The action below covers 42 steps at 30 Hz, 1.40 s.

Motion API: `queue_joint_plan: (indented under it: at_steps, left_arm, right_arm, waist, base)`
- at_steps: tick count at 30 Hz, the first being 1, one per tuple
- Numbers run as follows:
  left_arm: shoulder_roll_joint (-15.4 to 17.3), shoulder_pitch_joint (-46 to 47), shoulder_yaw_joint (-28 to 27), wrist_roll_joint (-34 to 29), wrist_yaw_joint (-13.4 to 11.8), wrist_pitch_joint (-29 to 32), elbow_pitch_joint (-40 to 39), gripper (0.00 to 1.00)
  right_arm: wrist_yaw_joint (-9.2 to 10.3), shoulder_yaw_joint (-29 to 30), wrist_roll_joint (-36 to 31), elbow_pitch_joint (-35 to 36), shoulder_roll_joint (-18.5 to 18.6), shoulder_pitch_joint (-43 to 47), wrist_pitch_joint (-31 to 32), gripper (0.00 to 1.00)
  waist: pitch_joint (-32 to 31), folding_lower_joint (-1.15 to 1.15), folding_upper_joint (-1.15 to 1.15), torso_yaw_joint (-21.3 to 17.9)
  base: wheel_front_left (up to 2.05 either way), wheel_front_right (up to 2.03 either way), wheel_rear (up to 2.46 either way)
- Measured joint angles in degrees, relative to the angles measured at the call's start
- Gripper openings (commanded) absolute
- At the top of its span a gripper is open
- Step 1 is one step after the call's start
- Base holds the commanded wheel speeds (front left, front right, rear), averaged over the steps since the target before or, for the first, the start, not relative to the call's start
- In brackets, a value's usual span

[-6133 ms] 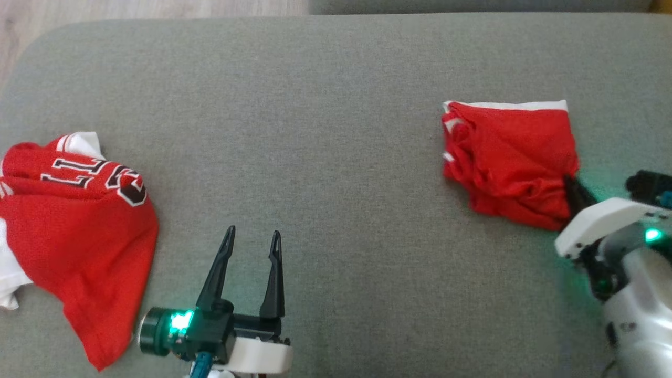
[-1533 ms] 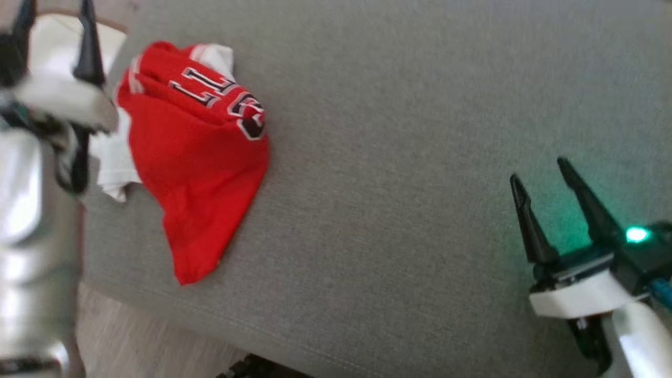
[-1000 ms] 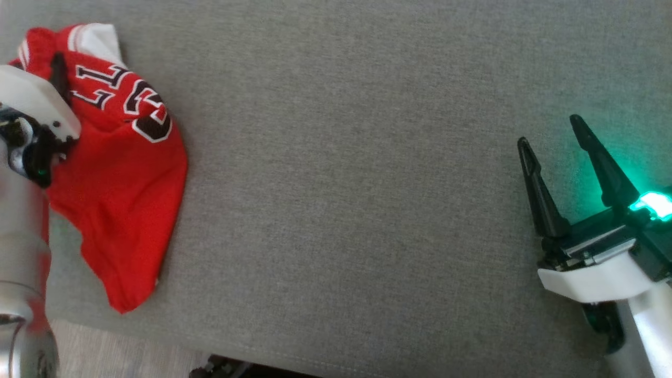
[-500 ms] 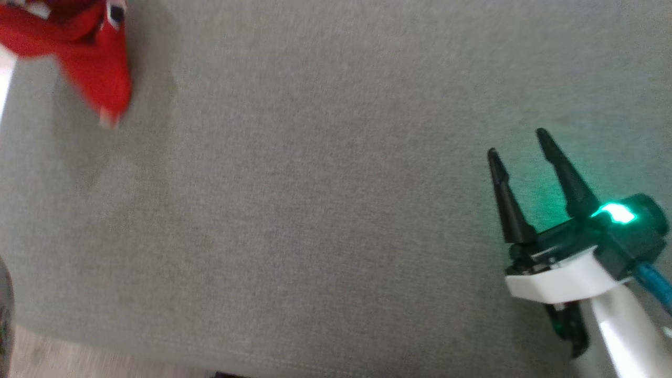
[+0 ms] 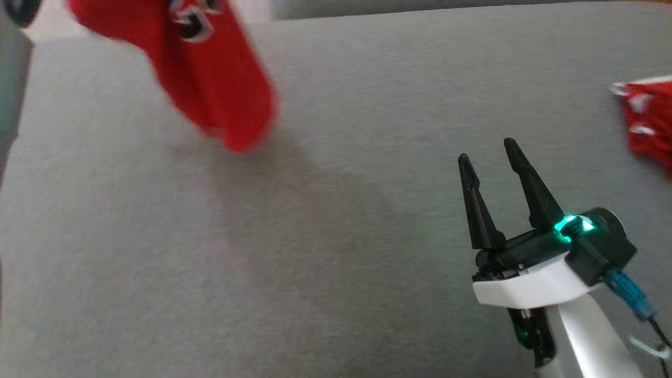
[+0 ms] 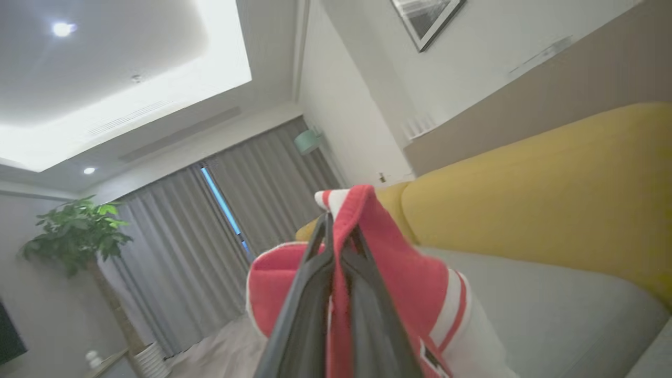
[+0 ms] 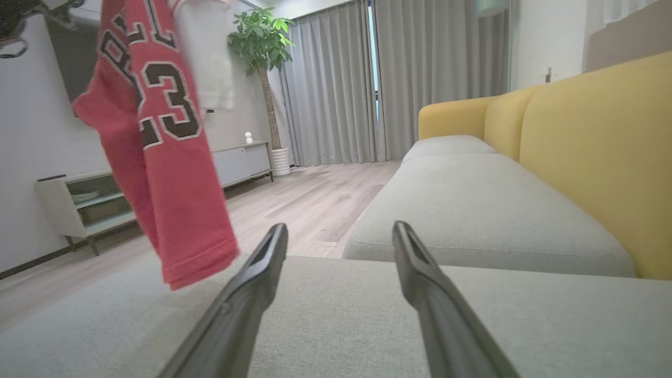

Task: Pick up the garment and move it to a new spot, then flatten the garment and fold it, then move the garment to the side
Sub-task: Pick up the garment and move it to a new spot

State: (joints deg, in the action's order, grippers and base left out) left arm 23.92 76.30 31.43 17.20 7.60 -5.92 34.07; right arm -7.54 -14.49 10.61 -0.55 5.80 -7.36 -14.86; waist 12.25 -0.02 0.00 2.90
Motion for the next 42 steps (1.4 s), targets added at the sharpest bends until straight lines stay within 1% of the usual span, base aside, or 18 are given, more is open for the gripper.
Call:
queue_joint_plan:
  at_steps: [3, 6, 7, 8, 11, 13, 16, 20, 23, 24, 25, 26, 29, 32, 38, 42]
  left_arm:
    - [0.0, -0.1, 3.3, 2.7, 0.0, 1.3, -3.2, 0.0]
    - [-0.9, -1.2, 5.3, 6.0, 0.0, 1.4, -5.9, 0.0]
    - [-1.7, -3.2, 6.6, 7.6, 0.0, 1.5, -7.8, 0.0]
    - [-2.0, -4.7, 7.6, 7.9, 0.0, 1.6, -8.7, 0.0]
    - [-2.7, -11.0, 10.0, 8.0, -0.2, 1.0, -10.7, 0.0]
    - [-3.1, -16.3, 12.1, 7.9, -1.1, -0.1, -12.3, 0.0]
    - [-5.1, -25.8, 13.9, 9.4, -3.2, -2.3, -13.3, 0.0]
    - [-6.7, -41.3, 15.1, 12.7, -7.3, -5.8, -10.4, 0.0]
    - [-8.6, -50.6, 14.6, 14.3, -10.5, -7.8, -7.9, 0.0]
    - [-9.2, -52.5, 14.6, 14.1, -11.0, -8.1, -7.6, 0.0]
    - [-9.9, -53.9, 14.4, 13.9, -11.6, -8.3, -7.3, 0.34]
    - [-11.0, -55.0, 13.4, 13.9, -12.2, -8.3, -7.5, 1.0]
    - [-13.6, -57.3, 9.5, 11.6, -13.7, -8.4, -11.5, 1.0]
    - [-14.9, -60.3, 5.7, 8.7, -14.9, -8.4, -15.6, 1.0]
    - [-15.1, -69.2, -1.3, 1.1, -18.1, -8.5, -23.9, 1.0]
    - [-15.2, -73.2, -6.7, -2.0, -18.8, -8.6, -29.5, 1.0]
  right_arm:
    - [0.0, 0.7, 0.0, 0.9, -0.6, 0.7, 0.0, 1.0]
    - [0.0, 1.9, 0.0, 2.1, -1.3, 2.2, 0.0, 1.0]
    - [0.0, 2.8, 0.0, 2.8, -1.4, 2.7, 0.0, 1.0]
    - [0.0, 3.4, 0.0, 3.2, -1.5, 2.9, 0.0, 1.0]
    - [0.0, 4.7, 0.4, 3.5, -1.6, 3.4, 0.0, 1.0]
    - [0.0, 5.0, 0.4, 3.5, -1.7, 3.4, 0.0, 1.0]
    - [0.0, 5.6, 0.4, 3.6, -1.8, 3.4, 0.0, 1.0]
    - [0.0, 5.5, 0.4, 3.5, -2.3, 3.4, 0.0, 1.0]
    - [0.0, 5.8, 0.5, 3.2, -2.3, 3.4, 0.0, 1.0]
    - [0.0, 6.0, 0.5, 3.2, -2.4, 3.5, 0.0, 1.0]
    - [0.0, 6.1, 0.5, 3.1, -2.4, 3.7, 0.0, 1.0]
    - [0.0, 6.2, 0.5, 2.8, -2.4, 3.9, 0.0, 1.0]
    - [0.0, 6.5, 0.5, 1.7, -2.5, 5.3, 0.0, 1.0]
    - [0.0, 6.6, 0.4, 0.5, -2.5, 6.3, 0.0, 1.0]
    - [0.0, 8.3, 0.4, -1.7, -2.5, 10.3, 0.0, 1.0]
    - [0.0, 9.8, 0.4, -3.4, -2.6, 12.9, 0.0, 1.0]
  waist:
    - [-1.7, 0.0, 0.0, -4.2]
    - [-3.0, 0.01, 0.0, -8.3]
    - [-3.7, 0.0, 0.0, -10.8]
    - [-4.0, 0.0, 0.0, -12.1]
    - [-4.3, 0.01, 0.0, -15.2]
    - [-4.0, 0.01, 0.0, -16.7]
    - [-2.5, 0.02, 0.0, -17.5]
    - [-0.6, 0.03, 0.0, -17.7]
    - [-0.1, 0.03, 0.0, -16.7]
    - [0.0, 0.02, 0.0, -16.1]
    - [-0.1, 0.02, 0.0, -15.5]
    - [-0.2, 0.02, 0.0, -14.8]
    - [-0.9, 0.02, 0.0, -12.6]
    - [-2.8, 0.02, 0.0, -10.5]
    - [-8.6, 0.0, 0.0, -6.3]
    - [-11.7, 0.0, 0.0, -2.9]
  base:
    - [0.0, 0.0, 0.0]
    - [0.0, 0.0, 0.0]
    - [0.0, 0.0, 0.0]
    - [0.0, 0.0, 0.0]
    - [0.0, 0.0, 0.0]
    - [0.0, 0.0, 0.0]
    - [0.0, 0.0, 0.0]
    - [0.0, 0.0, 0.0]
    - [0.0, 0.0, 0.0]
    - [0.0, 0.0, 0.0]
    - [0.0, 0.0, 0.0]
    - [0.0, 0.0, 0.0]
    - [0.0, 0.0, 0.0]
    - [0.0, 0.0, 0.0]
    - [0.0, 0.0, 0.0]
    - [0.0, 0.0, 0.0]
